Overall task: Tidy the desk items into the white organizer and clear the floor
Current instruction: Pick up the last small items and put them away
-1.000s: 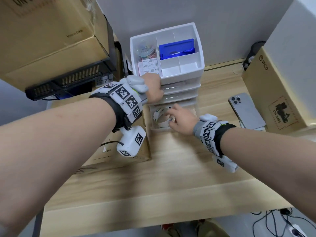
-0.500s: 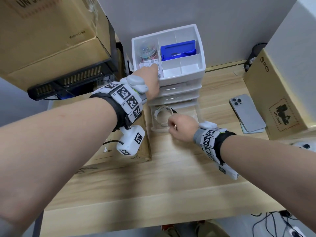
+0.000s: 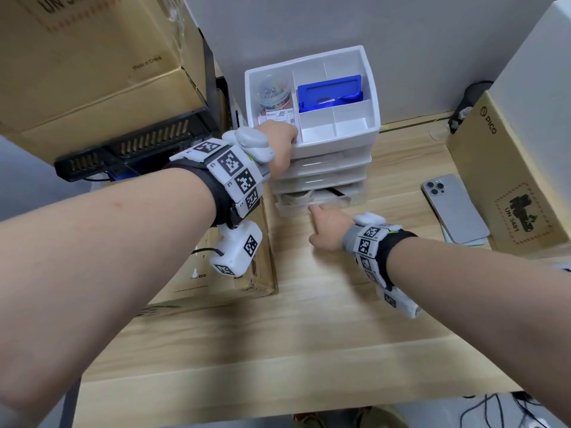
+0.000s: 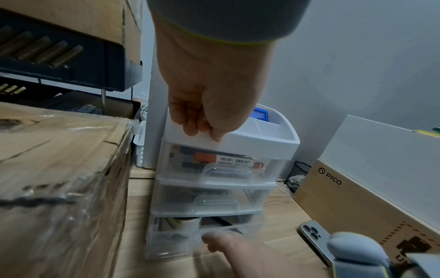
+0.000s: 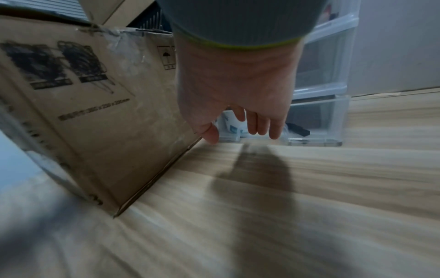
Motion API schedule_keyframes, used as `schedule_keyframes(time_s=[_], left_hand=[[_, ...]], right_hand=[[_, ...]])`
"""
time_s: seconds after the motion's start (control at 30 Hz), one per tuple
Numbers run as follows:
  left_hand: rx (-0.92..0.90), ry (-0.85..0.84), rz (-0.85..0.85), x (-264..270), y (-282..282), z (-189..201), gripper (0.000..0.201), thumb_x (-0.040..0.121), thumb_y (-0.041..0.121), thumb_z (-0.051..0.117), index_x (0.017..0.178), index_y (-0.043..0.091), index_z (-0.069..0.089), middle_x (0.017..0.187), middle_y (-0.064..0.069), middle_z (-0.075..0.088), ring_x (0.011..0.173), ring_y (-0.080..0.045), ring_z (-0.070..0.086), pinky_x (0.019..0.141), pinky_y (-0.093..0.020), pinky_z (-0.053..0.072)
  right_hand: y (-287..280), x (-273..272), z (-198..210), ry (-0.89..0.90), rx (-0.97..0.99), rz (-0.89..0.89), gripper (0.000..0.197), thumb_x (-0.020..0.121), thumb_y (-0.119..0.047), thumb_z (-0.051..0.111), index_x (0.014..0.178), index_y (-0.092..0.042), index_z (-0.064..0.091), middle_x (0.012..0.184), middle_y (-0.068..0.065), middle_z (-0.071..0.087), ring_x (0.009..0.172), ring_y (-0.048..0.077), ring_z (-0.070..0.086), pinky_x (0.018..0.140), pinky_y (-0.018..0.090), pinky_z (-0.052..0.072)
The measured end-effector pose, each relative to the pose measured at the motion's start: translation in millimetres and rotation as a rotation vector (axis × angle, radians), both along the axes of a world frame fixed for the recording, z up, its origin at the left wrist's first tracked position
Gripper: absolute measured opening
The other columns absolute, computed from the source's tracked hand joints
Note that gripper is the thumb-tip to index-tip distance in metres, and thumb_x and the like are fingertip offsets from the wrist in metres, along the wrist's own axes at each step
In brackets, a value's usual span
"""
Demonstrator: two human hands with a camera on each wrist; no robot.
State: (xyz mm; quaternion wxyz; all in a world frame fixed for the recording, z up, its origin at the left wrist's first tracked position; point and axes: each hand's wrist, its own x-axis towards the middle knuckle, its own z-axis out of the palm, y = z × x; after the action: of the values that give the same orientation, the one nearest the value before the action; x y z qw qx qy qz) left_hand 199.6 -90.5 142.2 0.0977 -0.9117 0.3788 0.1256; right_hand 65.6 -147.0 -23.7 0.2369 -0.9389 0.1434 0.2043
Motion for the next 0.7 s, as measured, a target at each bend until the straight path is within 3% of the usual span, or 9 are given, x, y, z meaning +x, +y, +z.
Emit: schedule_keyframes(time_s=[0.07, 0.23, 0.43, 0.53, 0.6, 0.7], left_hand=[[-0.003, -0.001, 0.003, 1.2, -0.4, -1.2, 0.010, 0.098, 0.008, 0.045, 0.100, 0.017, 0.050, 0.102, -0.006, 0.049, 0.089, -0.023, 0.041, 0.061, -0.024, 0.030], [-0.021, 0.038, 0.040, 3.0, -1.7, -2.1, 0.007, 0.099, 0.009, 0.044, 0.096, 0.015, 0.045, 0.099, -0.007, 0.046, 0.087, -0.023, 0.037, 0.050, -0.021, 0.019], [-0.029, 0.077, 0.050, 3.2, -2.3, 2.1, 0.008, 0.099, 0.007, 0.043, 0.096, 0.014, 0.043, 0.099, -0.007, 0.044, 0.083, -0.023, 0.037, 0.050, -0.020, 0.018], [-0.040, 0.089, 0.067, 1.6, -1.7, 2.4, 0.008, 0.099, 0.007, 0.043, 0.096, 0.014, 0.041, 0.099, -0.007, 0.043, 0.079, -0.023, 0.036, 0.050, -0.020, 0.019], [-0.042, 0.071, 0.050, 0.0, 1.1, 0.7, 0.007, 0.099, 0.007, 0.043, 0.098, 0.014, 0.042, 0.101, -0.007, 0.045, 0.087, -0.023, 0.037, 0.056, -0.023, 0.027], [-0.031, 0.044, 0.003, -0.7, 3.3, -0.7, 0.007, 0.099, 0.007, 0.044, 0.101, 0.014, 0.043, 0.103, -0.006, 0.047, 0.090, -0.023, 0.040, 0.073, -0.026, 0.030]], right_hand=[[-3.5, 9.4, 1.2, -0.010, -0.006, -0.026, 0.061, 0.083, -0.027, 0.063, 0.136, -0.007, 0.040, 0.132, 0.015, 0.051, 0.119, 0.035, 0.051, 0.094, 0.040, 0.047], [-6.3, 20.5, 3.2, -0.020, -0.033, -0.064, 0.063, 0.083, -0.027, 0.062, 0.139, -0.009, 0.041, 0.135, 0.015, 0.049, 0.122, 0.035, 0.050, 0.096, 0.040, 0.045], [-3.0, 26.4, -0.6, -0.008, -0.043, -0.050, 0.052, 0.084, -0.026, 0.061, 0.130, -0.008, 0.046, 0.127, 0.014, 0.056, 0.113, 0.033, 0.054, 0.087, 0.038, 0.048], [-3.5, 34.7, 2.1, -0.003, -0.050, -0.055, 0.056, 0.083, -0.030, 0.063, 0.131, -0.008, 0.046, 0.130, 0.013, 0.053, 0.117, 0.032, 0.052, 0.089, 0.037, 0.046], [-2.8, 40.2, 4.3, 0.002, -0.052, -0.054, 0.060, 0.081, -0.032, 0.063, 0.133, -0.008, 0.044, 0.133, 0.013, 0.051, 0.122, 0.032, 0.049, 0.093, 0.037, 0.043], [-0.7, 43.8, 5.7, 0.039, -0.042, -0.070, 0.063, 0.079, -0.033, 0.063, 0.134, -0.010, 0.043, 0.133, 0.012, 0.050, 0.122, 0.031, 0.050, 0.084, 0.035, 0.041]])
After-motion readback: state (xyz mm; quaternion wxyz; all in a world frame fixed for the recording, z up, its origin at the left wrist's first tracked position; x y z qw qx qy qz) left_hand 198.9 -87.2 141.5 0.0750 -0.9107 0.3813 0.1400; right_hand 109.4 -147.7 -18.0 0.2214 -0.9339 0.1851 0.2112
